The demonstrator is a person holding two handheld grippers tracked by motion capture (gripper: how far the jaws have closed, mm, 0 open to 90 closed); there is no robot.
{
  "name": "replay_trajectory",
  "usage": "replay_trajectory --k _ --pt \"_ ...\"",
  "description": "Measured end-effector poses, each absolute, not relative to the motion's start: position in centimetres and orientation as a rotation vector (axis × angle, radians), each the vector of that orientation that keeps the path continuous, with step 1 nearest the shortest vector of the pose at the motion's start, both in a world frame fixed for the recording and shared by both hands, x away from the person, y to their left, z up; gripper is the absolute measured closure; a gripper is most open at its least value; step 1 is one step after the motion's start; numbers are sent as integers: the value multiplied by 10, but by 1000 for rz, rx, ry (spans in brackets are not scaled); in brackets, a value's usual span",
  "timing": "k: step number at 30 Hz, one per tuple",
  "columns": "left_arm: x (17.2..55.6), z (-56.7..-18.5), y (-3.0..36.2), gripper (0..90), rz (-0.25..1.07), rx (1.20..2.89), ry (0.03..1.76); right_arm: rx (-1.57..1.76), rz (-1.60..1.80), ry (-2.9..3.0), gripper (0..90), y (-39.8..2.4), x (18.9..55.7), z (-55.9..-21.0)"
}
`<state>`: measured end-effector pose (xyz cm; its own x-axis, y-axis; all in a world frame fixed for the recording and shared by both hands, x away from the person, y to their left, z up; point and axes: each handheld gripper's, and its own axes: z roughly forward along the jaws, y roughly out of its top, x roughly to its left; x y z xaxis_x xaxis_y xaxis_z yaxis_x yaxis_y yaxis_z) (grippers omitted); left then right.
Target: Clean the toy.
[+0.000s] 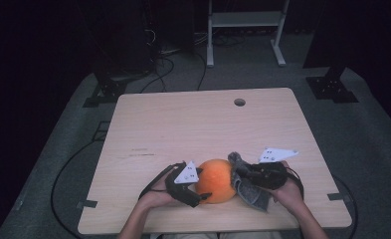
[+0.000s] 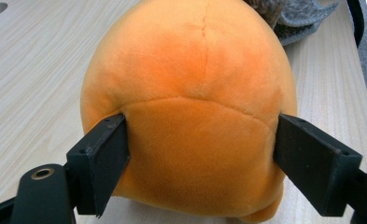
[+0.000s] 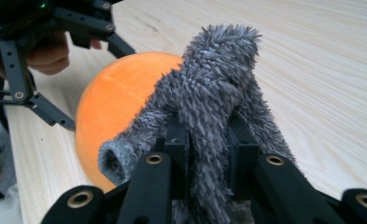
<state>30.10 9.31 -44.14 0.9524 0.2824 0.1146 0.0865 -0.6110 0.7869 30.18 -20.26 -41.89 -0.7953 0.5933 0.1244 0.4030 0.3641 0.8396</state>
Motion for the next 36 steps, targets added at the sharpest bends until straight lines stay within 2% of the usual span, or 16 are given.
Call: replay_trajectory --k 4,8,14,17,19,24,25,26,27,29,32,33,36 --pt "308 -436 97 115 249 2157 353 920 1355 2469 735 -202 305 -430" --pt "314 -441 91 54 215 2180 438 931 1338 2458 736 -204 302 -430" --pt "308 -437 86 150 267 2178 425 842 1311 2400 739 -194 292 -410" --pt "305 -435 78 150 281 2181 393 736 1332 2399 739 -181 281 -400" --pt "303 -434 81 108 268 2174 353 681 1270 2420 737 -172 278 -402" --pt "306 -427 96 105 204 2085 340 774 1329 2417 737 -186 288 -412" --pt "307 -428 96 223 209 2096 346 835 1350 2402 735 -198 293 -415" --pt "307 -430 95 223 217 2115 345 835 1350 2402 735 -198 293 -415" --pt "307 -434 92 292 228 2128 353 843 1335 2394 735 -200 294 -416" --pt "307 -436 89 356 225 2142 357 860 1307 2398 735 -202 295 -417" --pt "306 -431 87 406 258 2114 362 847 1275 2363 737 -203 290 -405" --pt "304 -429 86 423 262 2103 358 787 1285 2323 737 -199 278 -389" --pt "300 -426 81 410 255 2094 306 674 1284 2340 735 -184 265 -375"
